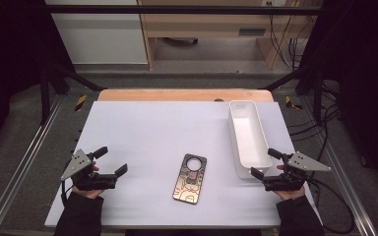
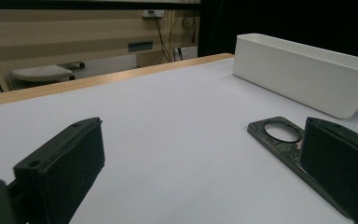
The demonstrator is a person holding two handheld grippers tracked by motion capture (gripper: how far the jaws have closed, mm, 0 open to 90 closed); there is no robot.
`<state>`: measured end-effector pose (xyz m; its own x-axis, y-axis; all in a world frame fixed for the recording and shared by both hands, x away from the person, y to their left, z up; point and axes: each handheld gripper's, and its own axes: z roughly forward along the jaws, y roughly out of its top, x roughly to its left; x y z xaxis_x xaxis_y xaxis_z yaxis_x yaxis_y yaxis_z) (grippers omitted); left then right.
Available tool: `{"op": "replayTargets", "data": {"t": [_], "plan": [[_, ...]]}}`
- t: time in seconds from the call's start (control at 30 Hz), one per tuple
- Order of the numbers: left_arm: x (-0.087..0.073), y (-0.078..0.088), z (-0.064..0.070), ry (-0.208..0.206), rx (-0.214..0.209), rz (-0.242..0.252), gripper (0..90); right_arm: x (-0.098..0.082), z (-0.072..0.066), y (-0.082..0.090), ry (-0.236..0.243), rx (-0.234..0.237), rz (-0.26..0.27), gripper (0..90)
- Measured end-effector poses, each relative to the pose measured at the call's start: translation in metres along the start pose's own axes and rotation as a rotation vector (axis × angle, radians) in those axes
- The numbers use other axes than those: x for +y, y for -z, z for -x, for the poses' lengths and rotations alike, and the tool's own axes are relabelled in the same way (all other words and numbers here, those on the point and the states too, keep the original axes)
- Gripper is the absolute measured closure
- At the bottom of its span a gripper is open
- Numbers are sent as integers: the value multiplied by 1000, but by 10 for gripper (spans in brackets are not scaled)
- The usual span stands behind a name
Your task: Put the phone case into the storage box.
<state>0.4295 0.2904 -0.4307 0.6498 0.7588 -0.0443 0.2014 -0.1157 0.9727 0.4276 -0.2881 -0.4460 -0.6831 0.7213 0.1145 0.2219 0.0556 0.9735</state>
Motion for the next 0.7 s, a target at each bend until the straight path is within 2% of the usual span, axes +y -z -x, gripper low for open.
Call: {"op": "replayTargets", "data": {"t": [0.27, 0.7], "plan": [[3, -2, 4, -2, 0, -9, 0, 0, 0, 0, 0, 4, 1, 3], [8, -17, 23, -8, -25, -43, 0, 0, -1, 0, 5, 6, 0, 3]]}}
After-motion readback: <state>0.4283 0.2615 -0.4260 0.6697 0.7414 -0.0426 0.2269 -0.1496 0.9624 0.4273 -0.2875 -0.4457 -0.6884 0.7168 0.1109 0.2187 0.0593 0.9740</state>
